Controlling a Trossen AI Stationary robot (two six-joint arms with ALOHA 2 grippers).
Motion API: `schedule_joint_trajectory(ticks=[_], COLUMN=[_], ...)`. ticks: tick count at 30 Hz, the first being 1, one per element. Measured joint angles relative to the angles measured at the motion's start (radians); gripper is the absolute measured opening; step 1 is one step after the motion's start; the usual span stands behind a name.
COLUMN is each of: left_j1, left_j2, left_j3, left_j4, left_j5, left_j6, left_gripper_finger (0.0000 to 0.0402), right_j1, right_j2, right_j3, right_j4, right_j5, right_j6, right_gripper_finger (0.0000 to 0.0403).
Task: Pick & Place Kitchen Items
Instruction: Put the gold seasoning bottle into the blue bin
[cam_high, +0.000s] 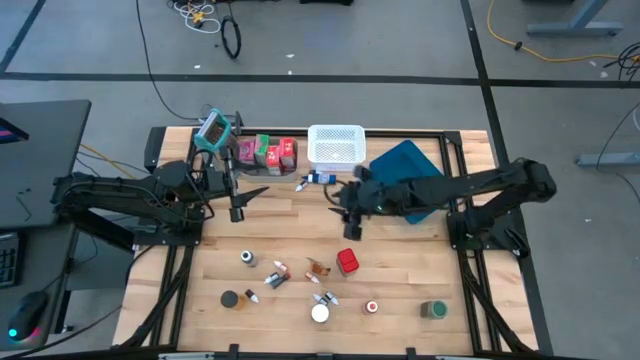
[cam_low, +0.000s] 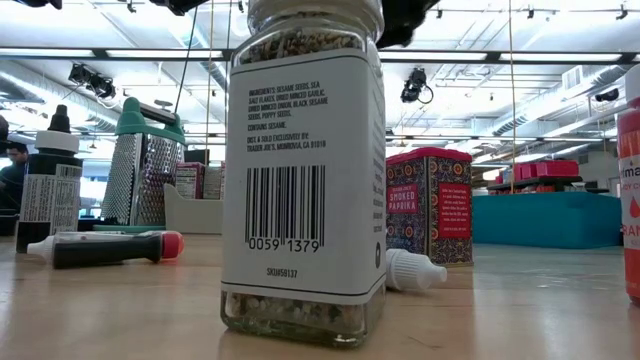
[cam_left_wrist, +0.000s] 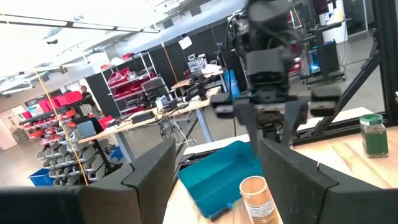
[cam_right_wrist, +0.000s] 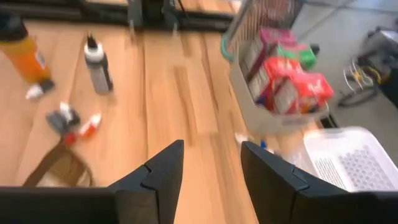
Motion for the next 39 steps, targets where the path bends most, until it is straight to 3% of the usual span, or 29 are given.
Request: schedule_joint_trajectory(ticks=[7,12,18,26,34,39], left_j1=[0.000,0.000,0.000,0.000,0.000,0.000], left_j2=[0.000,0.000,0.000,0.000,0.000,0.000], left_j3=[0.000,0.000,0.000,0.000,0.000,0.000], left_j4=[0.000,-0.012,-0.020,-0.020,-0.020,-0.021], left_j5=[0.001,0.001,0.000,0.000,0.000,0.000], left_j6=[-0.036,-0.116,-0.113,-0.129,-0.130,-0.130], left_gripper_finger=[0.0240,0.0240,0.0240,0.0240,0.0240,0.0240], right_j1=[0.083,0.156,0.212,0.183,0.141,0.109], right_j2=[-0.123,-0.228,-0.318,-0.313,-0.314,-0.309], right_j3=[0.000,-0.068,-0.315,-0.590,-0.700,-0.708], right_j4=[-0.241,-0.255,0.006,0.443,0.691,0.714], right_j5=[0.047,0.108,0.293,0.411,0.420,0.381], right_j6=[0.255,0.281,0.251,0.108,0.017,0.039], right_gripper_finger=[0.0164,0.0153,0.0149,0.0149,0.0150,0.0183])
